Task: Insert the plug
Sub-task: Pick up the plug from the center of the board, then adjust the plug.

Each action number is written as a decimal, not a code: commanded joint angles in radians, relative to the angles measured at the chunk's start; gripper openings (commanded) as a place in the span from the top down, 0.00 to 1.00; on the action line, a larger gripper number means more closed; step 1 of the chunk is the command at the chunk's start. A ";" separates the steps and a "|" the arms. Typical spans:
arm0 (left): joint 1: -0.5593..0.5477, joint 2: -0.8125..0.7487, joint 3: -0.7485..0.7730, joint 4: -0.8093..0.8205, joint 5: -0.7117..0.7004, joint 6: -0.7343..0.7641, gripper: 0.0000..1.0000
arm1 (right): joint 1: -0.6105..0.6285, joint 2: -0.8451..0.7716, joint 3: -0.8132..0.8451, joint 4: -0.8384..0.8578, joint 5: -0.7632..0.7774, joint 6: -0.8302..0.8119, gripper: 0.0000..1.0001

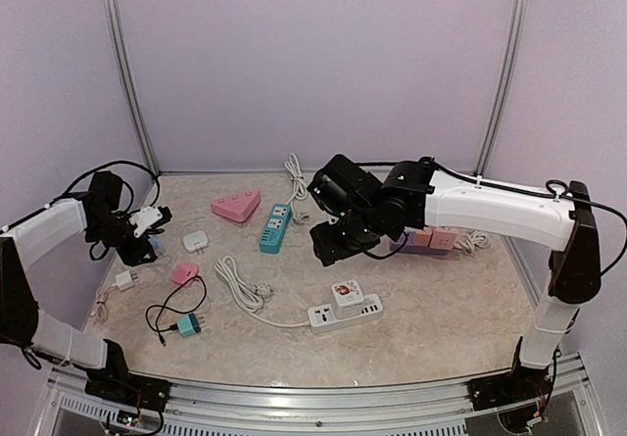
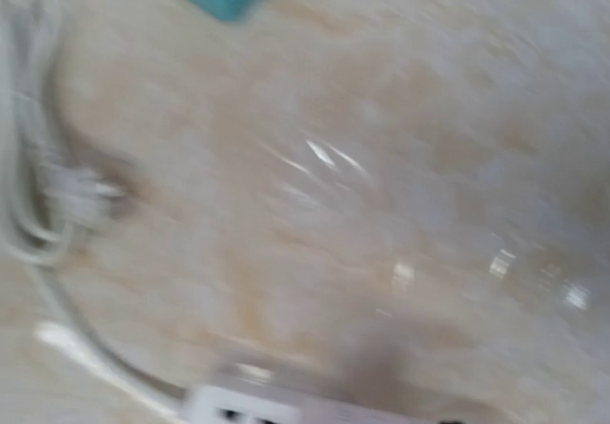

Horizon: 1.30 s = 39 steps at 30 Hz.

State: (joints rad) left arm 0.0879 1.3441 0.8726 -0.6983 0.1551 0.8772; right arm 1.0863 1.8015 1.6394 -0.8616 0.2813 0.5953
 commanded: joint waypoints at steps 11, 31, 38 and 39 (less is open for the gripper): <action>-0.618 -0.163 0.580 -0.544 0.005 -0.030 1.00 | -0.025 -0.029 0.020 0.528 -0.427 0.126 0.35; -0.915 -0.087 0.709 -0.550 -0.198 -0.021 1.00 | -0.011 0.130 -0.024 0.998 -0.797 0.389 0.40; -0.927 -0.081 0.711 -0.556 -0.189 -0.019 1.00 | -0.009 0.195 0.051 0.997 -0.819 0.402 0.52; -0.927 -0.082 0.711 -0.555 -0.187 -0.019 1.00 | -0.009 0.194 0.049 0.995 -0.813 0.403 0.57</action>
State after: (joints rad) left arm -0.8246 1.2617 1.5597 -1.2739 -0.0555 0.8547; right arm 1.0714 1.9667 1.6547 0.1329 -0.5278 0.9859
